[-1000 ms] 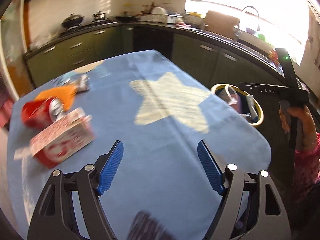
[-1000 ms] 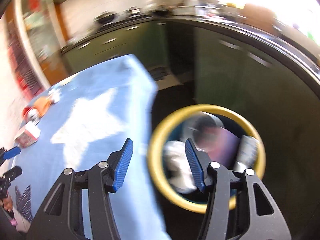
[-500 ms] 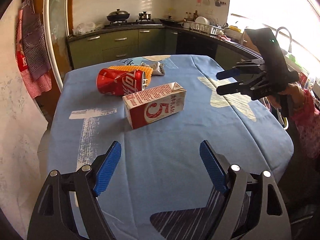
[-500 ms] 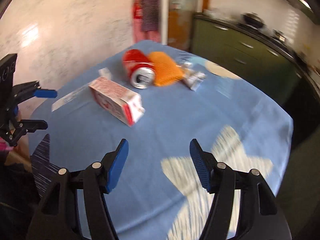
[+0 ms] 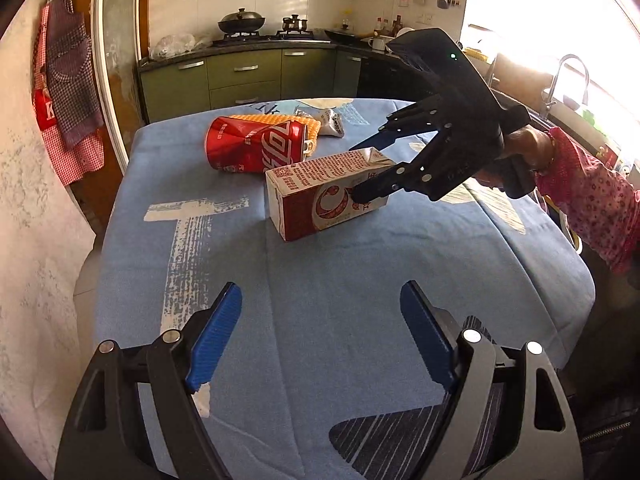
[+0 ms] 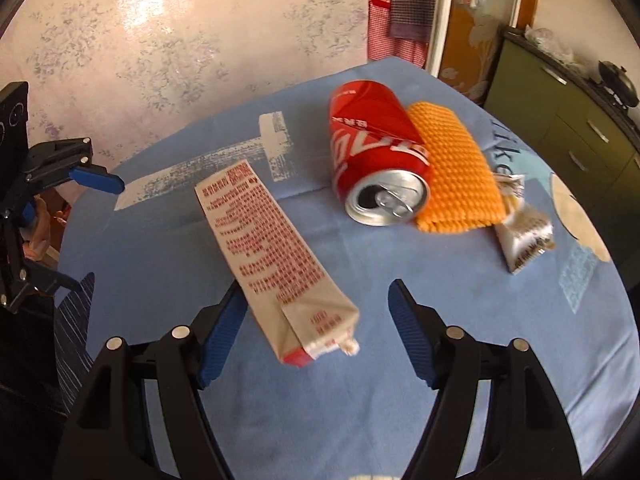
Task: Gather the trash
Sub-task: 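Reach the right tool to the red-and-white milk carton and grasp it, then carry the milk carton with the right tool over the bin and release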
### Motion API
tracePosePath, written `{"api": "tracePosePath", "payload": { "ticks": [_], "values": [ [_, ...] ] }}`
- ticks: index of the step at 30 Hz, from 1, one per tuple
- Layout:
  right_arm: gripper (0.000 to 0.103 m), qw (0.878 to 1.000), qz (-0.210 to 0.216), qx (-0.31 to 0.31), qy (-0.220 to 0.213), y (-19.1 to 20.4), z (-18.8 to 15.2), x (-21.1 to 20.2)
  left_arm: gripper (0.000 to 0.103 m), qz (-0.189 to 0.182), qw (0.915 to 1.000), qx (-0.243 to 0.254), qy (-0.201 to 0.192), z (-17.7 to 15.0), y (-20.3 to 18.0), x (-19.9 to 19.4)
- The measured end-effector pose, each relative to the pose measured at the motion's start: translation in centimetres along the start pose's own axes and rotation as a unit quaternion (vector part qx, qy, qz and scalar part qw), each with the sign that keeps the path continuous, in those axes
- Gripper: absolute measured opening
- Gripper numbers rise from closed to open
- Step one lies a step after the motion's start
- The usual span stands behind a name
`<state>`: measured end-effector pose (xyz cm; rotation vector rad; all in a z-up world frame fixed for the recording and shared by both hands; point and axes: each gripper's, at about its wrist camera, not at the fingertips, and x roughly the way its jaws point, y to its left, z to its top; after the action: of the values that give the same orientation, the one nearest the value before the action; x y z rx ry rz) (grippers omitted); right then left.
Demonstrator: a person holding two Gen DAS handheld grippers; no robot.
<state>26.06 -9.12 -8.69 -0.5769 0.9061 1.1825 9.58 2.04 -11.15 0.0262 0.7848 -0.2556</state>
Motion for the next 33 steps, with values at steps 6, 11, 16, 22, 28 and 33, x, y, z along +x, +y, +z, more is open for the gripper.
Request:
{"api": "tracePosePath", "payload": {
  "ticks": [6,11,16,22,28,33],
  "values": [
    [0.053,1.000,0.017,0.002,0.006,1.5,0.3,0.9,0.081,0.002,1.0000,0.000,0.005,-0.2,-0.1,0.2],
    [0.034,0.999,0.018,0.027,-0.009,2.6,-0.6,-0.1,0.081,-0.001,1.0000,0.006,0.005,-0.4,-0.7,0.1],
    [0.034,0.998,0.008,0.066,-0.022,3.9,-2.1,-1.8,0.081,-0.001,0.9999,0.013,0.003,-0.5,-1.4,-0.2],
    [0.034,0.992,-0.028,0.109,-0.053,5.2,-5.4,-5.4,0.081,-0.010,0.9995,0.030,-0.002,-0.6,-2.9,-0.7],
    [0.034,0.976,-0.084,0.186,-0.081,5.8,-10.9,-10.2,0.081,-0.024,0.9985,0.048,-0.009,-0.5,-4.7,-0.9],
    [0.034,0.935,-0.163,0.297,-0.102,4.6,-18.3,-16.1,0.081,-0.036,0.9972,0.064,-0.011,-0.4,-6.3,-1.0]
  ]
}}
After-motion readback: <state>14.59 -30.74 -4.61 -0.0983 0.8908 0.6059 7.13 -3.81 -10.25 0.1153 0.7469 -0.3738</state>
